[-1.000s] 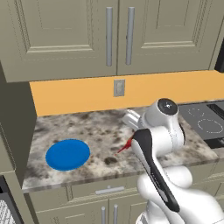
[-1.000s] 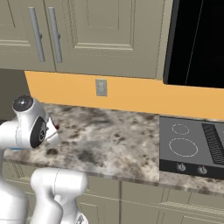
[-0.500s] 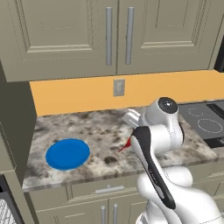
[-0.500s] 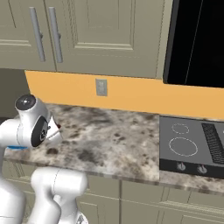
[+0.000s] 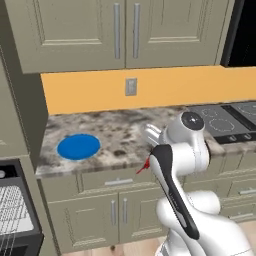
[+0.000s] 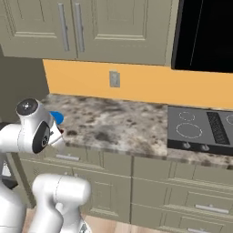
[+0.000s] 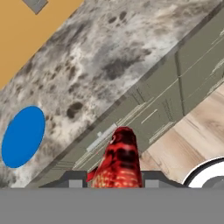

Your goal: Place the fish on the top rack of the oven, and slide the tray back inside. Close the oven door.

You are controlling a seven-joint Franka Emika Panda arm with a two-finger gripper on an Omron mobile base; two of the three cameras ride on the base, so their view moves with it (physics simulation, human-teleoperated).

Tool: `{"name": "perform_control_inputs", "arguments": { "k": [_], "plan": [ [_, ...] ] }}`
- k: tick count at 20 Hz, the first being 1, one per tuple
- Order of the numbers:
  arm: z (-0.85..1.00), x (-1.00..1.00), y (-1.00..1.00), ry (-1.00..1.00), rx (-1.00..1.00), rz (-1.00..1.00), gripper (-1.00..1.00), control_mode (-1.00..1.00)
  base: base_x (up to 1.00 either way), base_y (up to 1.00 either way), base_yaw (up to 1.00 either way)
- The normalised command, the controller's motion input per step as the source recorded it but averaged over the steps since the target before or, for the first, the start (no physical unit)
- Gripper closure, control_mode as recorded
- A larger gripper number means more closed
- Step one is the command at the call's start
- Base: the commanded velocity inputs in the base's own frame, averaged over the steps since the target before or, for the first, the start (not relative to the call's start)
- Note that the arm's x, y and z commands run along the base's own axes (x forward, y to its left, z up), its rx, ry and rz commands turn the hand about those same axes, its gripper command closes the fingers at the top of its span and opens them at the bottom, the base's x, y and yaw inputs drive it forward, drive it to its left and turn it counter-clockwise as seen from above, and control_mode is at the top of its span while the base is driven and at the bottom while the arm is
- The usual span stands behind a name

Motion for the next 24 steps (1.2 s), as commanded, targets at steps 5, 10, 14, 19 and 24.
{"name": "perform_control_inputs", "arguments": {
  "k": [5, 10, 14, 19, 24],
  "plan": [
    [0.0, 0.0, 0.0, 0.0, 0.0, 0.0, 1.0, 1.0, -0.48, 0.03, 0.2],
    [0.0, 0.0, 0.0, 0.0, 0.0, 0.0, 1.0, 1.0, -0.12, 0.22, 0.35],
    [0.0, 0.0, 0.0, 0.0, 0.0, 0.0, 1.0, 1.0, 0.0, 0.36, 0.47],
    [0.0, 0.0, 0.0, 0.0, 0.0, 0.0, 1.0, 1.0, 0.03, 0.42, 0.49],
    [0.0, 0.0, 0.0, 0.0, 0.0, 0.0, 1.0, 1.0, 0.03, 0.44, 0.49]
  ]
}}
